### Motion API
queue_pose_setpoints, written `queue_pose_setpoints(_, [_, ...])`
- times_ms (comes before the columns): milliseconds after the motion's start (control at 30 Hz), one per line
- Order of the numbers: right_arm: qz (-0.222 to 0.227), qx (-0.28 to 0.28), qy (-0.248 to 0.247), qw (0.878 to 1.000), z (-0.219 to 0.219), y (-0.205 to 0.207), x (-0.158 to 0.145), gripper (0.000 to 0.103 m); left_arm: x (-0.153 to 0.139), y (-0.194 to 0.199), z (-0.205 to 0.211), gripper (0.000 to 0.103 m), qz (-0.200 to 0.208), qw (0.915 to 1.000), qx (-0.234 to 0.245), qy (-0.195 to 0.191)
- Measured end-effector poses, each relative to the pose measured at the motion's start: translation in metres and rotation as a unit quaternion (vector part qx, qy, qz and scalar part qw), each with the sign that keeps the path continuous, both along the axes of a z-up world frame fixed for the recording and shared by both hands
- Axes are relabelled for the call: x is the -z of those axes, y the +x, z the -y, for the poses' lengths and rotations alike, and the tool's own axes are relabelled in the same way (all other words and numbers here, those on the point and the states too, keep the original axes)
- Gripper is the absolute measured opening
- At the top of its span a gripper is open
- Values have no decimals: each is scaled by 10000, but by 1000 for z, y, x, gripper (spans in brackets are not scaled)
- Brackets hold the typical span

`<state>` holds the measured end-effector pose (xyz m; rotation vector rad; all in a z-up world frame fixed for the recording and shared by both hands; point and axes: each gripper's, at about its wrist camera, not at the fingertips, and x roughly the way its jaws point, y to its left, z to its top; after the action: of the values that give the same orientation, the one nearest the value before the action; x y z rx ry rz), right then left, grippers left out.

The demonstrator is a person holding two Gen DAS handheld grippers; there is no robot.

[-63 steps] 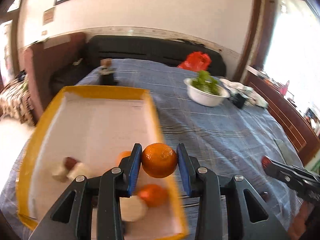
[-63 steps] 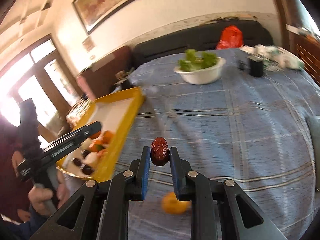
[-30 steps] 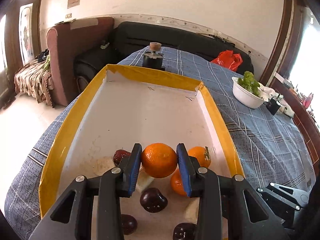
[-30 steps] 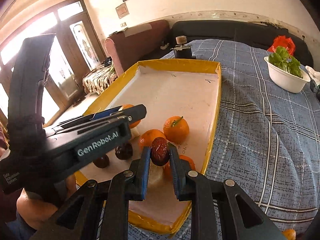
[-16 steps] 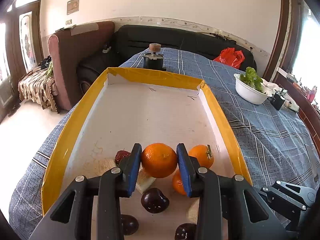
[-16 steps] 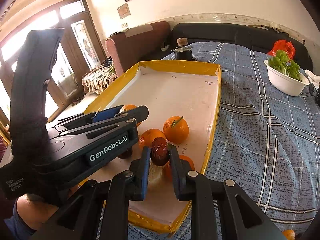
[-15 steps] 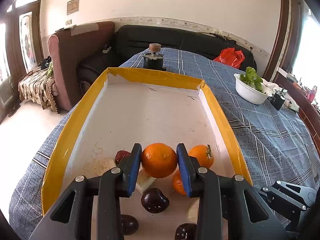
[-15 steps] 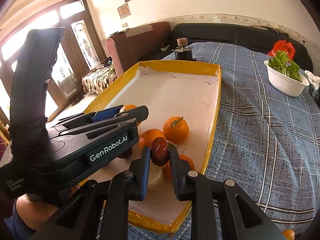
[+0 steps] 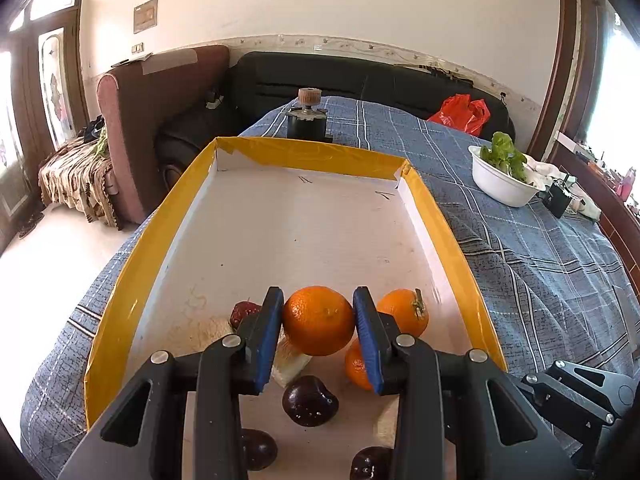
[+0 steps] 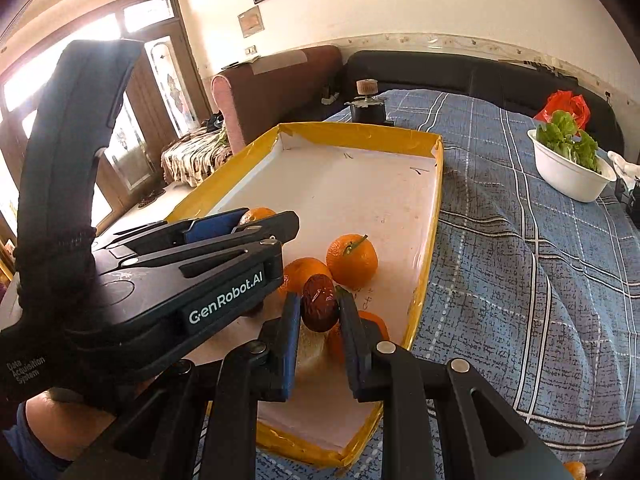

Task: Organize fruits
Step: 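Lower the red date into the tray and open the right tool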

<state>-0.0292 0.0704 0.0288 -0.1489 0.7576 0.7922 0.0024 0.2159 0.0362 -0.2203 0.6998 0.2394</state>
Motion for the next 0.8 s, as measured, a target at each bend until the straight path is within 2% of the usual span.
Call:
queue_pose_setpoints(733, [145,23,-14,9999,-1,-3,0,24,-4,-2,0,36,48,10000,-17,23])
queue_pose_setpoints(800, [169,44,-20,9998,-1,-3,-1,24,-5,-2,-1,46,71,10000,-29,36])
